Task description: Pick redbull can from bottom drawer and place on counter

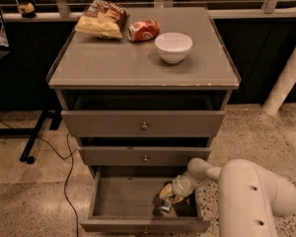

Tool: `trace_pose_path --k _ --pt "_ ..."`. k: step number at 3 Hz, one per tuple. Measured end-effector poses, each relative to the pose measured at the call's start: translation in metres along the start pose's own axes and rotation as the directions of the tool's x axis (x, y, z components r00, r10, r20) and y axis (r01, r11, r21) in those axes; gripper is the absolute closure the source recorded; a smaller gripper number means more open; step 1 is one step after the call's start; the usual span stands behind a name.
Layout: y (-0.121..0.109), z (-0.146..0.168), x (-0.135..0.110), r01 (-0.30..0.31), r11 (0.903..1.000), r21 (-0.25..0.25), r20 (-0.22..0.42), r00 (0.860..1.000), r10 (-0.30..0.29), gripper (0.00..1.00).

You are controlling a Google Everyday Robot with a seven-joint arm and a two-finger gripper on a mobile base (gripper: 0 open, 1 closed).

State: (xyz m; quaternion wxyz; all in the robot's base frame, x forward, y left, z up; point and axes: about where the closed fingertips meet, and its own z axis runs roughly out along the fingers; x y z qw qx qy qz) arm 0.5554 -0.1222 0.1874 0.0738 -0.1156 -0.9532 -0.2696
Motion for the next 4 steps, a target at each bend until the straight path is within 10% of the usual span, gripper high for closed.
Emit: trace_pose_path --k 3,4 --pt "0.014 -0.038 0.021 0.123 0.9919 -0.031 0.006 0.992 -0.123 1.00" --pt "0.054 -0.091 0.027 0.229 0.9734 -0.014 0.133 0.965 -0.225 1.00"
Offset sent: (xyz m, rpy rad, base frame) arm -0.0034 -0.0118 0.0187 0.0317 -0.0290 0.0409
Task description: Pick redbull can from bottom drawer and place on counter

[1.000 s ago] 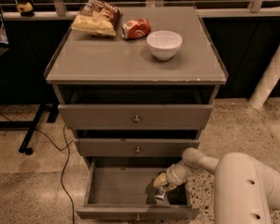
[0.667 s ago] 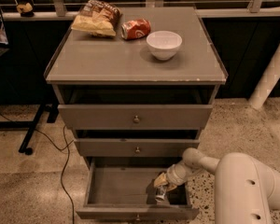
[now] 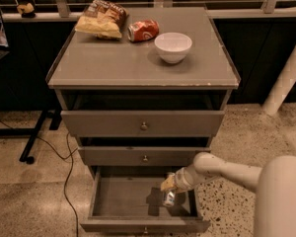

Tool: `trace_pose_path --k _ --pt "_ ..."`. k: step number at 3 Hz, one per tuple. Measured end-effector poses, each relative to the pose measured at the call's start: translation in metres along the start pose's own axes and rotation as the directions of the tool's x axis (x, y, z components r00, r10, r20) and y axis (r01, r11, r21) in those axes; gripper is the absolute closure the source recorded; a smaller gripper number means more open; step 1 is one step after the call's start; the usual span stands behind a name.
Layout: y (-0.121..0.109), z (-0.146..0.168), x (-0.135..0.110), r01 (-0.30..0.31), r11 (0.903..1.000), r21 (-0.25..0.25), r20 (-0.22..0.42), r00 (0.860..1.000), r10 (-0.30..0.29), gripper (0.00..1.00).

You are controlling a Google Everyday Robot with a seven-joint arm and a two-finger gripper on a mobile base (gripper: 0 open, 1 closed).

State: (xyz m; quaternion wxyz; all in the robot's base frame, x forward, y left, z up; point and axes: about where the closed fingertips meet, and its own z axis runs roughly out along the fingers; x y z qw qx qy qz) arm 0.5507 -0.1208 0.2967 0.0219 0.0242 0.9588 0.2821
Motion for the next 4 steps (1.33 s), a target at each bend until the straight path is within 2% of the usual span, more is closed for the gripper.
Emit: trace_pose_path --k 1,2,3,4 --pt "0.038 -0.047 0.001 0.073 0.9971 0.018 0.129 0.989 -0.075 1.00" --pt "0.089 -0.080 0.056 0.165 0.9840 0.068 0.141 0.975 -0.173 1.00" --pt "0.089 -0.080 0.056 0.165 0.9839 0.068 0.141 0.975 -0.173 1.00" --pt "0.102 -0.091 0.059 0.202 0.9779 0.052 0.161 0.965 -0.208 1.00"
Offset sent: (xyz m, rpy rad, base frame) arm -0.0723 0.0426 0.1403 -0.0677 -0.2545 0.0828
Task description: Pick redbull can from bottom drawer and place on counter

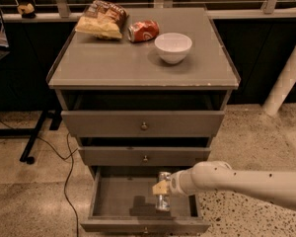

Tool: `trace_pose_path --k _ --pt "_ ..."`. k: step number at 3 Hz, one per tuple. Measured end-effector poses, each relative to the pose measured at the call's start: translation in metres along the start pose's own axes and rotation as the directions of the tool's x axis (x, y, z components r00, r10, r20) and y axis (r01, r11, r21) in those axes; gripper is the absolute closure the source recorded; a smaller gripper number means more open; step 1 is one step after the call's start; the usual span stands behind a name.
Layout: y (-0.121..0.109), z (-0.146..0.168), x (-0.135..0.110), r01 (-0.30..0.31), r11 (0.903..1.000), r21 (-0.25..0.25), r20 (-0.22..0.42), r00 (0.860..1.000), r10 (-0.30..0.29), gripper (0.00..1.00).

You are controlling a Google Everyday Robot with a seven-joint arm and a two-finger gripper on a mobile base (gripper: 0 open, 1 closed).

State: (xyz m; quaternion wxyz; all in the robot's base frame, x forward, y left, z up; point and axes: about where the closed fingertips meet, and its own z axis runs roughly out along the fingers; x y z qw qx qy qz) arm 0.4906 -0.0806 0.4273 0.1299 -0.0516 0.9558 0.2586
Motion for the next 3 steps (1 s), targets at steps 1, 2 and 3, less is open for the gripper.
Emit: trace_pose_path --k 1,2,3 --pt "0.030 -0.037 -0.002 0.087 0.9959 -0.026 0.045 0.995 -0.085 1.00" --pt "0.073 -0.086 -0.004 0.215 0.9760 -0.032 0.085 0.974 -0.212 1.00" --pt "0.114 -0.125 -0.013 0.340 0.9399 -0.024 0.093 0.937 -0.337 1.00"
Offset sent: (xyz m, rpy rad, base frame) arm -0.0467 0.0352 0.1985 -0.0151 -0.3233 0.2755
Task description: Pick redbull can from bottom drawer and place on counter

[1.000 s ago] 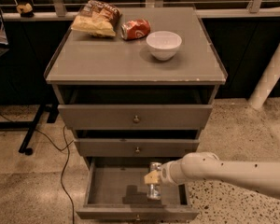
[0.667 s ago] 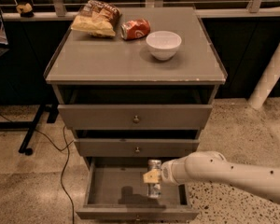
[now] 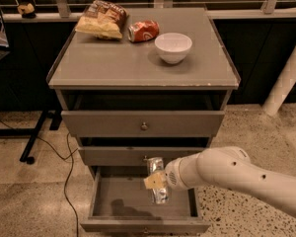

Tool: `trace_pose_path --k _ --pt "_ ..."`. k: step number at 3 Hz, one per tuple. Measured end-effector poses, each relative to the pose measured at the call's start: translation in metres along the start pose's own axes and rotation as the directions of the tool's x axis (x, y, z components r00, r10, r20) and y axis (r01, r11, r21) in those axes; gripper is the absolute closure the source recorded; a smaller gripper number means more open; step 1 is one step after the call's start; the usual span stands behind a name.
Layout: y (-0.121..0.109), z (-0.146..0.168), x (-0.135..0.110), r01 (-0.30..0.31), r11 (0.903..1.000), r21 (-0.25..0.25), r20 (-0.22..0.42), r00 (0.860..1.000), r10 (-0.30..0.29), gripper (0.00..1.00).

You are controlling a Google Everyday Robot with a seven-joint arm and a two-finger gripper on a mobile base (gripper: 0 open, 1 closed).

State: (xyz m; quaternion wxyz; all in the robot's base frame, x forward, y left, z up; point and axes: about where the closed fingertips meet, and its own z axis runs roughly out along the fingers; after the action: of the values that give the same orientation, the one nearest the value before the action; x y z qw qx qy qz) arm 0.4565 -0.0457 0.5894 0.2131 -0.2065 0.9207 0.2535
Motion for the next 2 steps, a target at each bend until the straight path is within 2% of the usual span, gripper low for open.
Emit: trace_pose_path --k 1,2 --pt "0.025 -0.031 -0.028 0.090 0.9959 0.006 0.033 0.995 -0.091 1.00" --pt "0.034 -0.056 -0.053 0.119 0.9928 0.013 0.088 0.989 -0.120 1.00"
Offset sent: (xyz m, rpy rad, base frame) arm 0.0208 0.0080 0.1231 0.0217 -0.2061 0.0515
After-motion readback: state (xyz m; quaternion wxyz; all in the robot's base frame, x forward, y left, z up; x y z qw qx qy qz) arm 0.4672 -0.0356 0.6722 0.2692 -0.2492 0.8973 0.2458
